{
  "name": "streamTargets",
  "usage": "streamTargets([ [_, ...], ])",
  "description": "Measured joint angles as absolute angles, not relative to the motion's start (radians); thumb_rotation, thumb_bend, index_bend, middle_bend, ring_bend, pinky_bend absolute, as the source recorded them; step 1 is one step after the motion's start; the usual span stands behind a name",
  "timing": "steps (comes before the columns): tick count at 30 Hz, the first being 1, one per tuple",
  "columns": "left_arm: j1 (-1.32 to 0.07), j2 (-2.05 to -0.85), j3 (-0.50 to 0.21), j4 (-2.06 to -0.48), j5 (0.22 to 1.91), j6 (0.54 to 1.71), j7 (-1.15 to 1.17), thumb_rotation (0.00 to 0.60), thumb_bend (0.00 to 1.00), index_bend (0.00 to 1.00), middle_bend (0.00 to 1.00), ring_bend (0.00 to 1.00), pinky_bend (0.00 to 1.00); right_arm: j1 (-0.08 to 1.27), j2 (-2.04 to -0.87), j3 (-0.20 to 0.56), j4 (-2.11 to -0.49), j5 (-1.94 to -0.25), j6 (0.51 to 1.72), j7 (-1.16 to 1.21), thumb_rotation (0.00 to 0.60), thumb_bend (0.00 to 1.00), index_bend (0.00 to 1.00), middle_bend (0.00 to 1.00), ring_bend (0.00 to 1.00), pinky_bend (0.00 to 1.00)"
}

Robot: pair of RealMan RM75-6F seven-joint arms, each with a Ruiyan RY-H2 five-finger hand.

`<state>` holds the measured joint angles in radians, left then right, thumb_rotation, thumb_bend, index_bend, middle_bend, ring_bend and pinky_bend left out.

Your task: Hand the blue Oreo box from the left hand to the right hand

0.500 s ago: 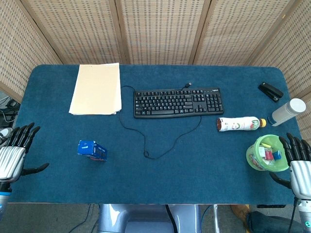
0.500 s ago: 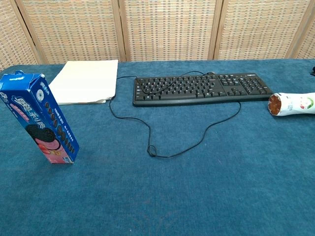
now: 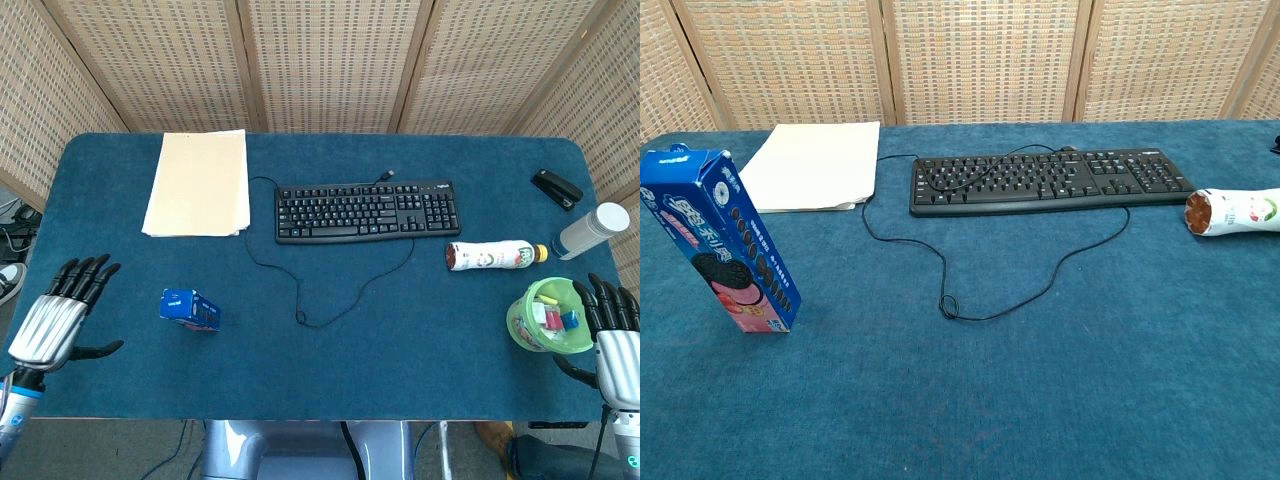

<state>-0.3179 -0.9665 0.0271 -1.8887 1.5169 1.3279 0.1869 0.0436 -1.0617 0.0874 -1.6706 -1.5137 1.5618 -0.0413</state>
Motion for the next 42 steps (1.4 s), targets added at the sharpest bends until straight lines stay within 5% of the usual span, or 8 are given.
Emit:
streamTargets([
  [10, -0.492, -0.958, -0.047, -2.022, 1.348, 1.082, 0.478, 0.600, 0.00, 0.00, 0.00, 0.00, 0.01, 0.046, -1.068, 0.089, -1.667, -1.505, 1.552, -0.052, 0.600, 0.00, 0.05, 0.00, 0.00, 0.00],
  [21, -0.606, -1.040, -0.101, -1.993, 1.207, 0.958, 0.499, 0.600, 0.00, 0.05, 0.05, 0.12, 0.20, 0.047, -1.066, 0.095, -1.666, -1.493, 1.547, -0.050, 0.600, 0.00, 0.05, 0.00, 0.00, 0.00],
  [30, -0.624, -1.039, -0.092, -1.982, 1.188, 0.951, 0.512, 0.600, 0.00, 0.27, 0.23, 0.30, 0.33, 0.046, -1.064, 0.096, -1.667, -1.489, 1.545, -0.044, 0.600, 0.00, 0.05, 0.00, 0.00, 0.00],
  [37, -0.632, -1.060, -0.088, -1.974, 1.154, 0.981, 0.535, 0.600, 0.01, 0.49, 0.43, 0.51, 0.58, 0.047, -1.065, 0.098, -1.666, -1.484, 1.541, -0.043, 0.600, 0.00, 0.05, 0.00, 0.00, 0.00],
  [42, -0.630, -1.076, -0.088, -1.964, 1.150, 1.006, 0.530, 0.600, 0.27, 0.66, 0.57, 0.61, 0.68, 0.049, -1.066, 0.100, -1.664, -1.478, 1.536, -0.040, 0.600, 0.00, 0.05, 0.00, 0.00, 0.00],
])
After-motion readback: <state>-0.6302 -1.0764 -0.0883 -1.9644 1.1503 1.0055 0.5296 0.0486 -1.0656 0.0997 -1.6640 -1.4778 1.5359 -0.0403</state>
